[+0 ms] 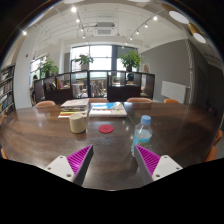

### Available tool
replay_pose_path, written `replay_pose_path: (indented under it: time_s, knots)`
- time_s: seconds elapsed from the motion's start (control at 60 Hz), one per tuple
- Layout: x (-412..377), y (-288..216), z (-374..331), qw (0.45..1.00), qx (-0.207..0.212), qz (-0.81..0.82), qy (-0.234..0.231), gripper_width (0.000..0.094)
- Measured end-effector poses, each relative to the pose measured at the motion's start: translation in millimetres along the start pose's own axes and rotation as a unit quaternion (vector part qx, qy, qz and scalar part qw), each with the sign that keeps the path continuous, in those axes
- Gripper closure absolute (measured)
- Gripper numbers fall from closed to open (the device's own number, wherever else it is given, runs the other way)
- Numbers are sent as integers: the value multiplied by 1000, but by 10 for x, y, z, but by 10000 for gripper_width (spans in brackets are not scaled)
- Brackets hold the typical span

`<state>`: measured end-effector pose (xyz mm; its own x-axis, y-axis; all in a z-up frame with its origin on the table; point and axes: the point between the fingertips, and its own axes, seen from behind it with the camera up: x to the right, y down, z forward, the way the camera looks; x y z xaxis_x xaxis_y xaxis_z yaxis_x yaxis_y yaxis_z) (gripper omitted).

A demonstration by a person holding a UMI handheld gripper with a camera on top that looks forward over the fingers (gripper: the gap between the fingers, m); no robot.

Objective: Pour water

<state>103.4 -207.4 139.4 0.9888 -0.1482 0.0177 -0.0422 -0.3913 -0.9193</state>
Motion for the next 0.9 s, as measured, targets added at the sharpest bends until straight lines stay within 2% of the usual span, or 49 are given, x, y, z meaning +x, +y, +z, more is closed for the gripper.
replay_pose_path:
  time_s: [0.167, 0.333, 0.45, 0.617, 0.683, 0.767, 0.9]
  knots:
    - [813, 254, 505, 1000, 13, 11, 15, 118]
    - [1131, 200, 1044, 999, 23, 19, 15, 124]
    - [1143, 156, 1396, 999, 31, 27, -5, 163]
    - [1081, 134, 1698, 998, 50, 32, -26, 311]
    - [1141, 128, 1759, 998, 59, 35, -12, 467]
    - [1101, 119, 1769, 997, 68, 36, -8, 488]
    - [1079, 113, 1774, 997, 68, 22, -2, 576]
